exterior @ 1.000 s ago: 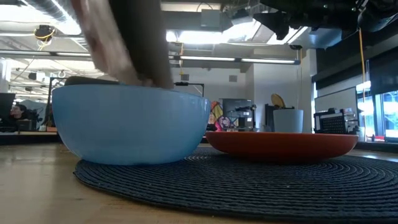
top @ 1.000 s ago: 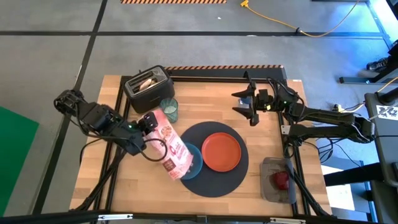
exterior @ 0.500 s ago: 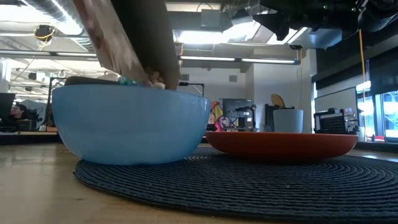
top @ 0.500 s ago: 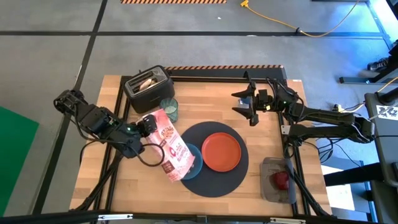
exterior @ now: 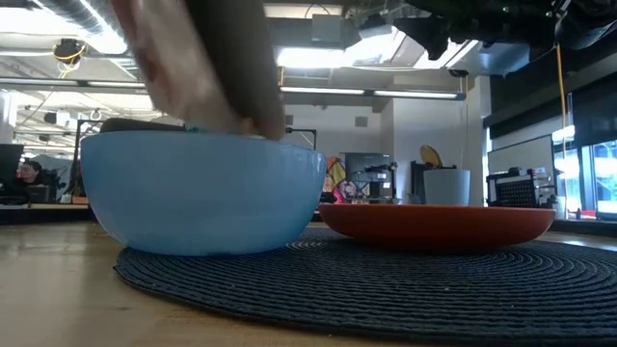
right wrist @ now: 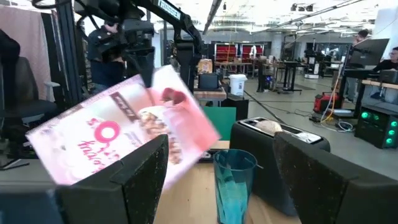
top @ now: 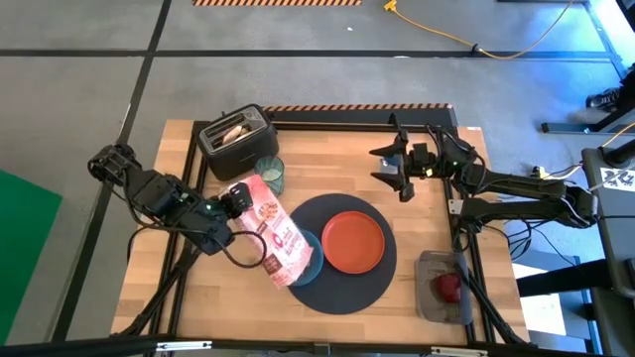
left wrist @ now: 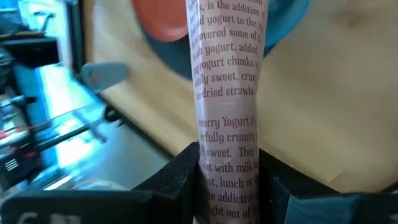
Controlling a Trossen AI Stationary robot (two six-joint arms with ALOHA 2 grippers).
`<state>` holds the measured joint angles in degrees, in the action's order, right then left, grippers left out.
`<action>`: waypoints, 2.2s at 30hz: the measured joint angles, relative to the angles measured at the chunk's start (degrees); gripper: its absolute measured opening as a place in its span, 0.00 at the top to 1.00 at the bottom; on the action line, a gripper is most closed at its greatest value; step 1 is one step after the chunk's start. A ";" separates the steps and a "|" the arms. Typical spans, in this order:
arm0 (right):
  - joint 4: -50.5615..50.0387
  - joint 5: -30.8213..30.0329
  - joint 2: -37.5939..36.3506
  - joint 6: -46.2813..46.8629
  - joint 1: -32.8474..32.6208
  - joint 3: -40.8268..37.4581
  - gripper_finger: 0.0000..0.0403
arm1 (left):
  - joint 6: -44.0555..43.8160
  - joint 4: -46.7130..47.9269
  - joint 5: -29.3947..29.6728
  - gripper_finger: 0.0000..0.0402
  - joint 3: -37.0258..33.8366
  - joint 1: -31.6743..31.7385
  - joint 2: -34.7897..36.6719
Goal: Arrange a breakfast setting
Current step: Pour the cereal from the cereal box into the bowl
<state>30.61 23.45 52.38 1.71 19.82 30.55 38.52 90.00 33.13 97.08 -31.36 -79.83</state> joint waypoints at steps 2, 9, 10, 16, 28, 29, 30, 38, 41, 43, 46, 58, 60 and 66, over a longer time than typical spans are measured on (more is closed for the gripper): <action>0.17 -1.22 0.01 -0.03 -1.32 0.00 0.30 | 1.52 0.00 2.04 0.73 0.00 0.62 -0.16; 2.78 -1.91 0.02 -0.98 -5.92 0.07 0.30 | 1.74 -0.03 -1.35 0.73 0.00 1.56 -1.27; 2.78 -1.89 0.02 -1.14 -6.36 0.07 0.30 | 1.17 0.02 -2.38 0.73 0.00 1.50 -1.21; 2.38 -3.48 0.00 -2.01 -6.71 0.07 0.30 | 0.69 0.02 -3.94 0.73 0.00 -0.16 -1.10; 3.90 -8.29 5.72 -4.35 -15.74 1.30 0.30 | -6.01 0.01 -4.39 0.73 0.00 0.98 1.12; 3.81 -10.51 6.81 -5.30 -17.38 1.94 0.30 | -7.06 0.02 -4.36 0.73 0.00 1.33 1.37; 3.77 -12.65 7.93 -6.32 -19.17 2.71 0.30 | -8.03 0.02 -4.31 0.73 0.00 1.60 1.64; 3.85 -31.67 18.21 -9.45 -33.17 6.80 0.30 | -9.92 0.04 -9.84 0.73 0.02 2.52 2.05; 3.92 -36.75 22.48 -9.48 -37.28 8.70 0.30 | -9.92 0.02 -9.97 0.73 0.02 2.52 2.05; 4.26 -38.94 25.28 -9.51 -39.46 10.26 0.30 | -9.74 0.03 -9.90 0.73 0.02 2.58 2.05; 5.26 -41.21 30.00 -9.88 -41.37 13.62 0.30 | -9.52 0.01 -10.00 0.73 0.02 3.68 2.05; 4.97 -50.14 46.49 -14.42 -44.22 30.05 0.30 | -9.22 0.11 -10.74 0.73 0.02 9.38 2.05; 2.92 -50.95 47.43 -14.56 -44.24 32.31 0.30 | -9.22 0.15 -12.19 0.73 0.02 9.77 2.05; -9.77 -67.13 47.45 -17.68 -46.76 38.66 0.30 | -9.66 -0.07 -13.14 0.73 0.02 10.36 2.05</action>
<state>20.84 -43.68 99.83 -15.96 -26.94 69.20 28.86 89.93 19.99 97.10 -20.99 -77.78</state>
